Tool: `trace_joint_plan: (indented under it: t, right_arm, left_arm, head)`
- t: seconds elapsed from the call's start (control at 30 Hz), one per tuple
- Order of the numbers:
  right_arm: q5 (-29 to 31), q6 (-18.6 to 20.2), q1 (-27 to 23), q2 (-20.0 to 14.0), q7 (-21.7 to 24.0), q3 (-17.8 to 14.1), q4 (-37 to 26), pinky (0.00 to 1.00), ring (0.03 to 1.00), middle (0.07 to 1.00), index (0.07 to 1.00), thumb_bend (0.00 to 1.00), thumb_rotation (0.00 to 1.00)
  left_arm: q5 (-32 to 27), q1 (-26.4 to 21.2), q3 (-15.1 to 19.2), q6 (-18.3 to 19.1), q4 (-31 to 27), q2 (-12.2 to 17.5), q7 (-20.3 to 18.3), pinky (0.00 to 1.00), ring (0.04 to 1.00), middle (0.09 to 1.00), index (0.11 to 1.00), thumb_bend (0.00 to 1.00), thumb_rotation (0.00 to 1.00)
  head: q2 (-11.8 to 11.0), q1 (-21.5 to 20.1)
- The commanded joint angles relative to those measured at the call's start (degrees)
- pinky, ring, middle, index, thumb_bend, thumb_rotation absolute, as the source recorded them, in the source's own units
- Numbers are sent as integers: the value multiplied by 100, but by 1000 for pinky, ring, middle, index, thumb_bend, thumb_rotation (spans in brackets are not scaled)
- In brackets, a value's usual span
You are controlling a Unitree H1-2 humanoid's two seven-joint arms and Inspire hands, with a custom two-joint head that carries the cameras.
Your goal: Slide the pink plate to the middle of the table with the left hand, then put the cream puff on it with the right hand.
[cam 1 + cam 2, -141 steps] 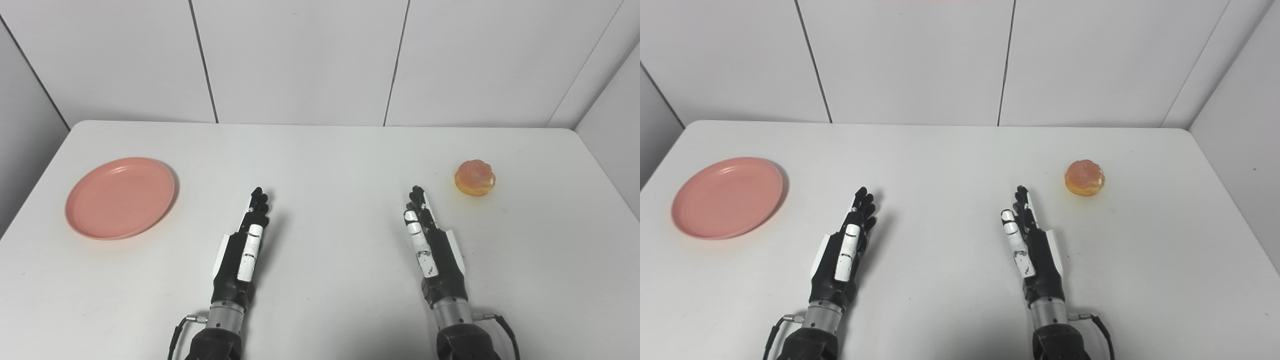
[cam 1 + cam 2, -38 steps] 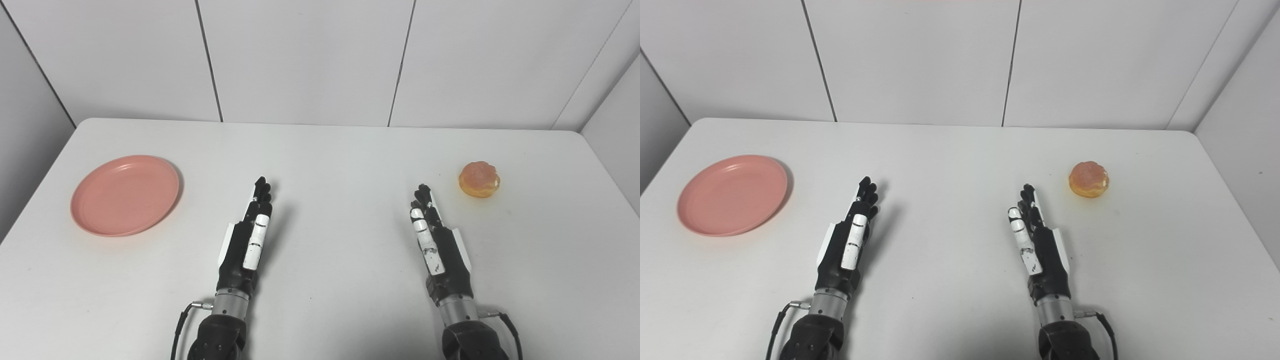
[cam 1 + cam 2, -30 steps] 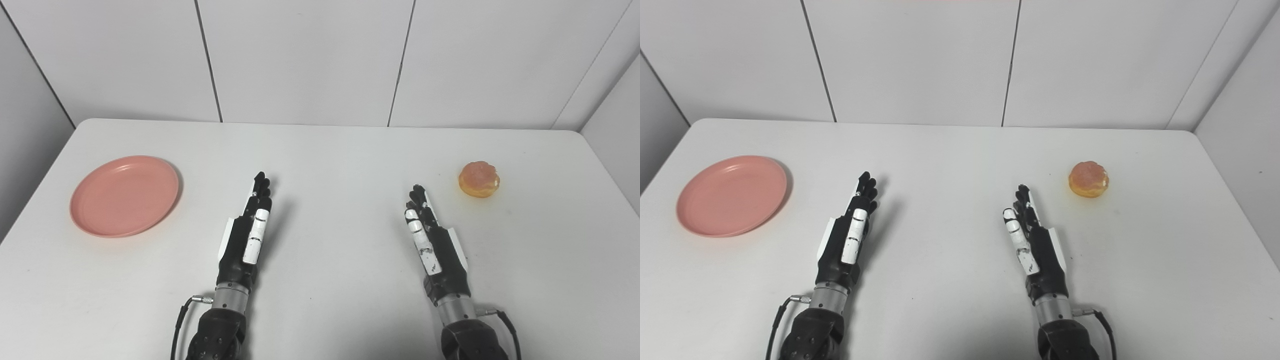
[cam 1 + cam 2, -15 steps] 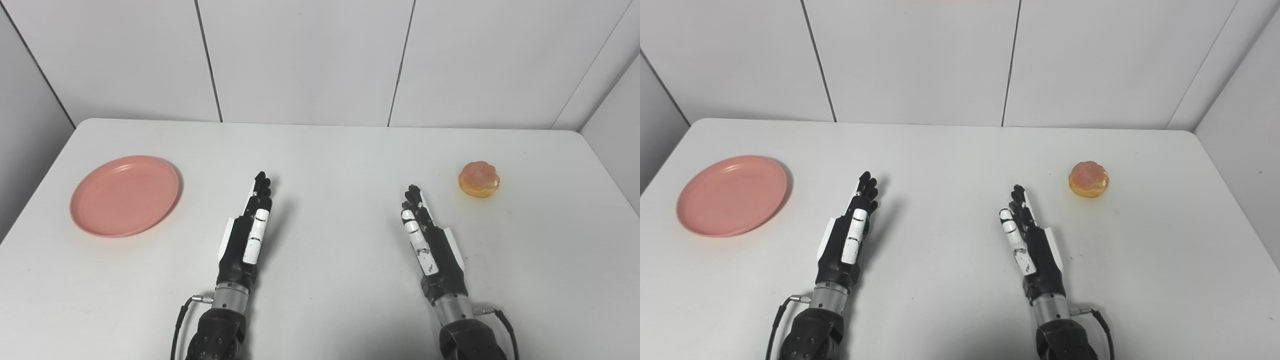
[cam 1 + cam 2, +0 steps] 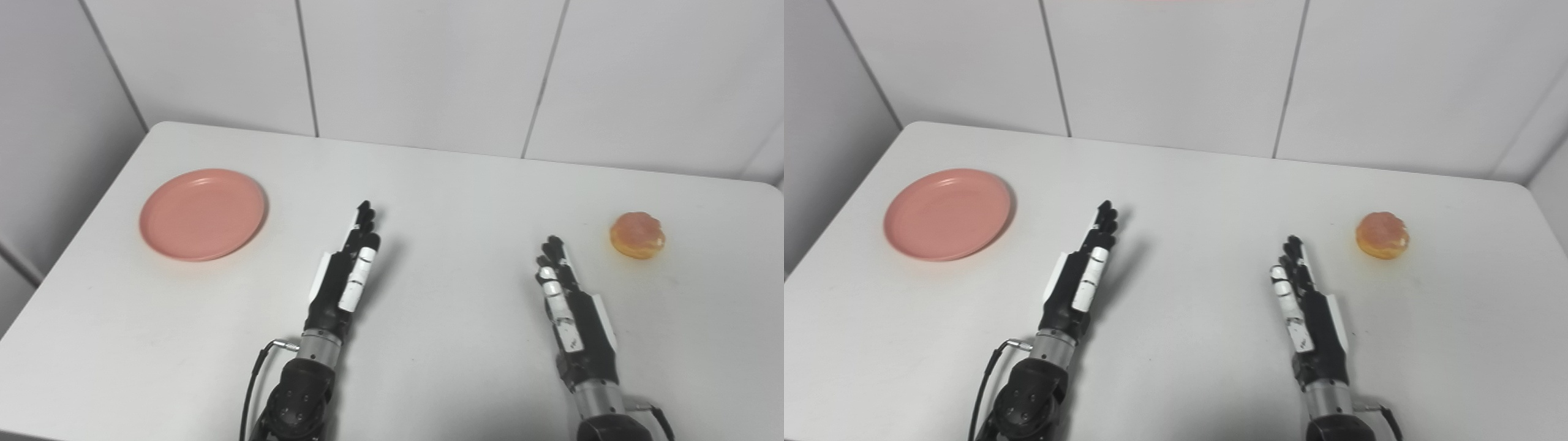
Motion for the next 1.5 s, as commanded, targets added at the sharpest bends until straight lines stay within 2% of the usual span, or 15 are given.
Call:
trace_joint_plan:
  t: [0.0,0.2,0.27,0.43,0.5,0.6,0.73,0.8,0.93,1.1,1.13,1.23,1.33,1.43,1.47]
  right_arm:
    - [209,-379,-57,-136,174,-91,-102,1000,1000,1000,1000,569,829]
    - [426,-397,-57,-282,388,-173,36,1000,1000,1000,1000,568,861]
    - [399,-474,-53,-350,424,-181,55,1000,1000,1000,1000,552,884]
    - [421,-469,-45,-376,462,-191,46,1000,1000,1000,1000,521,919]
    - [411,-524,-50,-388,484,-181,56,1000,1000,1000,1000,490,928]
    - [418,-487,-42,-373,487,-172,21,1000,1000,1000,1000,467,937]
    - [427,-496,-21,-371,504,-159,-20,1000,1000,1000,1000,441,931]
    - [372,-523,-5,-360,469,-155,-44,1000,1000,1000,1000,435,935]
    - [340,-446,29,-344,438,-147,-126,1000,1000,1000,1000,431,927]
    - [362,-366,67,-334,445,-139,-228,1000,1000,1000,1000,428,918]
    - [349,-373,66,-342,453,-130,-234,1000,1000,1000,1000,434,928]
    - [335,-370,73,-350,453,-125,-275,1000,1000,1000,1000,434,924]
    - [341,-343,79,-355,448,-134,-311,1000,1000,1000,1000,436,928]
    - [344,-311,91,-369,449,-138,-359,1000,1000,1000,1000,423,931]
    - [357,-293,97,-381,459,-139,-375,1000,1000,1000,1000,424,931]
  left_arm:
    - [87,94,-106,-64,21,-246,163,1000,1000,1000,1000,649,1000]
    - [110,-111,-3,-226,221,-478,419,1000,1000,1000,1000,624,1000]
    - [132,-230,75,-98,201,-483,475,1000,1000,1000,1000,639,1000]
    - [144,-527,347,-117,260,-431,679,1000,1000,1000,1000,630,1000]
    - [128,-644,483,-139,274,-406,788,1000,1000,993,971,621,1000]
    - [-56,-824,671,-270,348,-263,759,1000,990,975,961,641,1000]
    - [5,-962,956,-674,459,-146,1081,921,904,891,888,719,1000]
    - [-49,-1015,1090,-660,413,-60,1133,892,871,859,855,721,1000]
    - [-423,-1180,1281,-408,255,249,916,829,822,814,813,725,1000]
    - [-764,-1311,1507,-125,-4,374,991,800,788,777,765,750,1000]
    - [-796,-1362,1591,-155,16,390,1062,748,741,727,712,726,1000]
    - [-909,-1484,1871,-309,124,507,1187,710,707,698,684,717,1000]
    - [-997,-1577,2133,-519,292,704,1242,762,705,687,669,727,1000]
    - [-1027,-1637,2324,-572,332,819,1310,748,705,683,660,748,1000]
    - [-1047,-1665,2396,-603,333,860,1354,707,692,675,654,760,1000]
  head:
    - [-98,208]
    - [-338,591]
    - [-373,620]
    - [-455,697]
    - [-489,717]
    - [-518,709]
    - [-531,661]
    - [-531,661]
    - [-510,657]
    - [-469,682]
    - [-469,682]
    - [-447,689]
    - [-436,710]
    - [-418,729]
    - [-405,752]
